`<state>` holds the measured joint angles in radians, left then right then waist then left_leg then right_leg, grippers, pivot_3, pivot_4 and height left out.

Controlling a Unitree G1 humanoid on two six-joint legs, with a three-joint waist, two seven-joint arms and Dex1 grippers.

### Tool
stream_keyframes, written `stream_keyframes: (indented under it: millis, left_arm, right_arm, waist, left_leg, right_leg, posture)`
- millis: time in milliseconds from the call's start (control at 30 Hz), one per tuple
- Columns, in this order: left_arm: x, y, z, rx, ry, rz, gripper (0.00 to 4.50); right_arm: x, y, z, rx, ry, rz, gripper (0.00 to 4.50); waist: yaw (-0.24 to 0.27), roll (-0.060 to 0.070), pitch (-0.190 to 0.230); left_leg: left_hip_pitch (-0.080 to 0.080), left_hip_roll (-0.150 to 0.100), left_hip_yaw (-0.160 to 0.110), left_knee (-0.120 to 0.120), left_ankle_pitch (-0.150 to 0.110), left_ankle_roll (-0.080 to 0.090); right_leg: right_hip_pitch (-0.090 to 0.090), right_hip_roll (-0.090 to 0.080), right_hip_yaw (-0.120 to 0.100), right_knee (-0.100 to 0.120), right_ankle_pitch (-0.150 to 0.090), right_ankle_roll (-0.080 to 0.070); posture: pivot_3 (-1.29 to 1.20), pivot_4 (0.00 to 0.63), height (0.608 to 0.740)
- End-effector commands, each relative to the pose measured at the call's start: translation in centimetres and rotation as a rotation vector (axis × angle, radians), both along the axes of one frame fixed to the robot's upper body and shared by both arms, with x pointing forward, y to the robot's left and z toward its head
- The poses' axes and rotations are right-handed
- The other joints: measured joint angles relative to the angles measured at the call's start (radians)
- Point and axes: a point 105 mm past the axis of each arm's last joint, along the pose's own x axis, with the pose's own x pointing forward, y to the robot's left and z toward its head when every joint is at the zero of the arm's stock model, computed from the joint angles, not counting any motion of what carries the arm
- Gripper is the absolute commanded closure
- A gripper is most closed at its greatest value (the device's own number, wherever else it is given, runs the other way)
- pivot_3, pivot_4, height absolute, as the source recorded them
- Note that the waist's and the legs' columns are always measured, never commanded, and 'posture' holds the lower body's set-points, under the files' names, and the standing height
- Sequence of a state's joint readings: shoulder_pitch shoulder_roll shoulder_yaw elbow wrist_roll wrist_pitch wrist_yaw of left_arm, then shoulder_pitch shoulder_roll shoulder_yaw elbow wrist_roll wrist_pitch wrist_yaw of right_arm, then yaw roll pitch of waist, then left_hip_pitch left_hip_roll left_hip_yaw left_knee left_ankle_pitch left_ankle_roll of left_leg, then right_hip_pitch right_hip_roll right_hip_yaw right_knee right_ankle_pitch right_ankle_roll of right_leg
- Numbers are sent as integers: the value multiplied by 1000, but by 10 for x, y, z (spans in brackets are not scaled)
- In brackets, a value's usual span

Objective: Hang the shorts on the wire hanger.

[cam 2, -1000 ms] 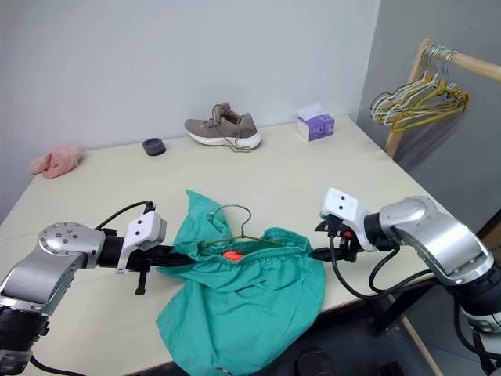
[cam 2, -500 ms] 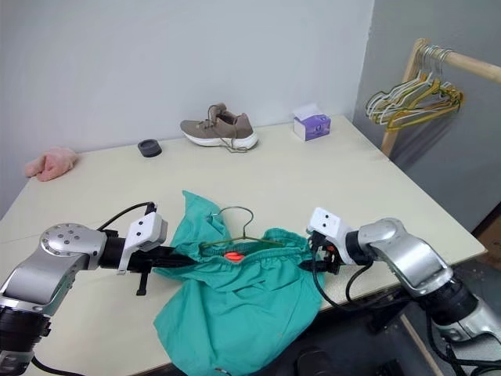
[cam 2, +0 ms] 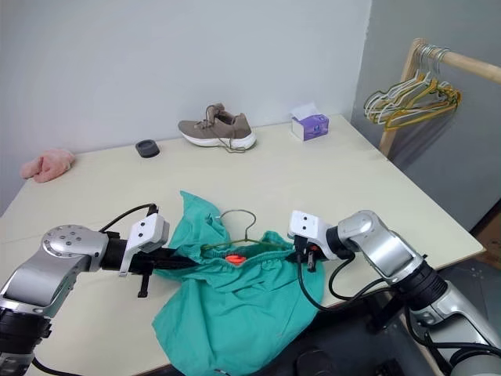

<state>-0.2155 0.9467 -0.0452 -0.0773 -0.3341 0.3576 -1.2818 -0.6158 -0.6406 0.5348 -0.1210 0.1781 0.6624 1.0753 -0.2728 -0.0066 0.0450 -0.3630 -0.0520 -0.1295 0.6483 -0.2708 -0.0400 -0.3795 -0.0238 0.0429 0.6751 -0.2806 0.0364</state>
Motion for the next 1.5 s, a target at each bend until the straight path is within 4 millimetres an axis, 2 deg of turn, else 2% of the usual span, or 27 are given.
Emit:
stream_keyframes:
  millis: [33, 133, 200, 367, 433, 500, 700, 800, 833, 1033, 1067, 1333, 1400, 1500]
  left_arm:
    - [0, -12, 14, -71, -40, -20, 4500]
    - [2, -16, 15, -118, -41, 8, 4500]
    - [12, -14, 18, -155, -64, 80, 4500]
    - [20, -3, 20, -189, -85, 166, 3219]
    - [30, 9, 27, -212, -163, 255, 2612]
    - [32, 18, 32, -242, -185, 307, 1976]
    - [34, 41, 39, -268, -212, 410, 1943]
    - [33, 44, 42, -287, -210, 436, 1943]
    - [31, 42, 43, -296, -198, 430, 1943]
    - [23, 15, 50, -326, -174, 322, 159]
    - [23, 10, 52, -338, -174, 306, 0]
    - [20, -48, 65, -425, -89, 66, 0]
    - [21, -65, 70, -461, -74, 4, 0]
    - [21, -92, 74, -487, -61, -94, 0]
  right_arm:
    - [0, 11, 23, 46, -63, 52, 4471]
    - [-3, 11, 31, 63, -59, 61, 4471]
    - [-4, 9, 37, 81, -50, 50, 4471]
    - [-6, 1, 41, 80, -38, 26, 4471]
    - [-7, -4, 40, 76, -20, 9, 4472]
    - [-6, -8, 40, 73, -6, -7, 4472]
    - [0, -17, 38, 67, 13, -47, 4472]
    - [3, -23, 37, 64, 26, -77, 4472]
    - [5, -27, 37, 63, 28, -95, 4472]
    - [9, -52, 37, 82, 55, -234, 4472]
    - [10, -57, 37, 86, 60, -264, 4472]
    - [9, -116, 45, 212, 106, -676, 4473]
    - [4, -137, 44, 220, 123, -804, 4473]
    - [-9, -180, 40, 189, 115, -1014, 4473]
  waist:
    - [0, 0, 0]
    - [1, 0, 0]
    - [3, 0, 0]
    - [3, -1, 0]
    - [3, -1, 0]
    - [3, -1, -1]
    - [4, -1, -1]
    - [6, -1, -1]
    - [7, -1, -1]
    - [22, -1, -1]
    - [24, -1, -1]
    - [21, -2, -1]
    - [16, -2, -1]
    - [9, -2, -1]
  left_leg:
    - [0, 0, 0, 0, 0, 0]
    - [0, 0, 0, 0, 0, 0]
    - [0, 0, 0, 0, 0, 0]
    - [0, 0, 0, 0, 0, 0]
    - [0, 0, 0, 0, 0, 0]
    - [0, 0, -1, 0, 0, 0]
    - [0, 0, -1, 0, 0, 0]
    - [0, 0, -1, 0, 0, 0]
    - [0, 0, -1, 0, 0, 0]
    - [0, 0, 0, 1, 0, 0]
    - [0, 0, 0, 1, 0, 0]
    - [0, -2, 0, 3, 0, 0]
    - [0, -2, 0, 3, 0, 0]
    - [0, -2, 1, 3, 0, 0]
  right_leg:
    - [0, 0, 0, 0, 0, 0]
    - [0, 0, 0, 0, 0, 0]
    - [0, 0, 0, 0, 0, 0]
    - [0, 0, 0, 0, 0, 0]
    - [0, 0, 0, 0, 0, 0]
    - [0, 0, 0, 0, 0, 0]
    - [0, 0, 0, 0, 0, 0]
    - [0, 0, 0, 0, 0, 0]
    - [0, 0, 0, 0, 0, 0]
    - [0, 0, 0, 0, 0, 0]
    - [0, 0, 0, 0, 0, 0]
    - [2, -1, 0, 0, 0, 0]
    - [2, -1, 0, 0, 0, 0]
    - [2, -1, 0, 0, 0, 0]
  posture:
    - [-286, 0, 740]
    - [-286, 0, 740]
    - [-288, 0, 740]
    - [-298, 0, 740]
    - [-298, 0, 740]
    - [-298, 0, 740]
    - [-277, 0, 740]
    - [-270, 0, 740]
    - [-268, 0, 740]
    - [-279, 0, 740]
    - [-290, 0, 740]
    - [-373, 0, 740]
    - [-399, 0, 740]
    - [-427, 0, 740]
